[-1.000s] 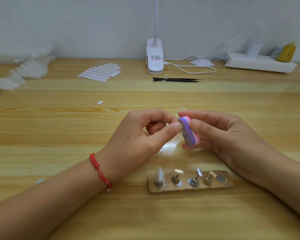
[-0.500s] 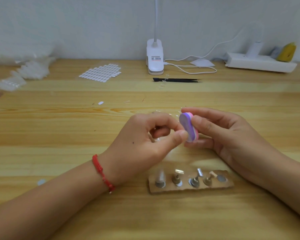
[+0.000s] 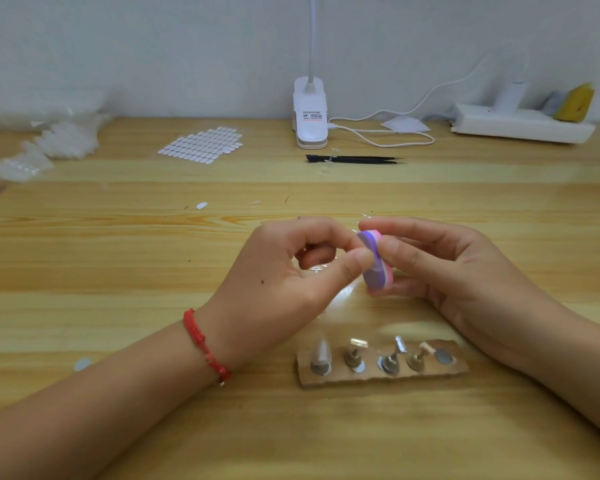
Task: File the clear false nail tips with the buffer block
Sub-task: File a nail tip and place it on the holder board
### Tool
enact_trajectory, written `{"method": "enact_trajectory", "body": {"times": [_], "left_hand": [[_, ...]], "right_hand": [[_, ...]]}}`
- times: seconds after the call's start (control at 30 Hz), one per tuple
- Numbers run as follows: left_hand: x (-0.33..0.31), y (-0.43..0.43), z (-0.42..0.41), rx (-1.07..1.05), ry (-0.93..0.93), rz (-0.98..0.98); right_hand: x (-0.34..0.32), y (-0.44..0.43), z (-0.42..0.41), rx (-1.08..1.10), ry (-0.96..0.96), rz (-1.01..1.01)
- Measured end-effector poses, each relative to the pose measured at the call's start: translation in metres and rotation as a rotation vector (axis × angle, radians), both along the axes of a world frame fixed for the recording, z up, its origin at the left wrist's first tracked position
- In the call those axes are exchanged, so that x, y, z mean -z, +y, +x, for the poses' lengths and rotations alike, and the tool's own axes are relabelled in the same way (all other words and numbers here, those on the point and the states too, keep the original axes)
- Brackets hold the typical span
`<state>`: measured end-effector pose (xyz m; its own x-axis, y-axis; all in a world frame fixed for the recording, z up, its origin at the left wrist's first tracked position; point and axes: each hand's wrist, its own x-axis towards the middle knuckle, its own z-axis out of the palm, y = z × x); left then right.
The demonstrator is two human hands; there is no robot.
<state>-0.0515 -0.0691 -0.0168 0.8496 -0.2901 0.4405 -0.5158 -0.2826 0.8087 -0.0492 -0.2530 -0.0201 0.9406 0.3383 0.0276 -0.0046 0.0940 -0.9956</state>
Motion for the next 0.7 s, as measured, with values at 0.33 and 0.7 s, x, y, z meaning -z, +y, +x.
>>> {"method": "enact_trajectory", "body": {"times": [0.33,0.7], "left_hand": [[0.0004,-0.0008,-0.0004,-0.013,-0.002,0.008],[0.0010,-0.0006,-0.0002,-0.027,-0.012,-0.048]], "right_hand": [[-0.0005,-0.0001,0.0009,0.010,0.017,0.069],[-0.0031,-0.0004,0.0040,0.018,0.076,0.141]]}}
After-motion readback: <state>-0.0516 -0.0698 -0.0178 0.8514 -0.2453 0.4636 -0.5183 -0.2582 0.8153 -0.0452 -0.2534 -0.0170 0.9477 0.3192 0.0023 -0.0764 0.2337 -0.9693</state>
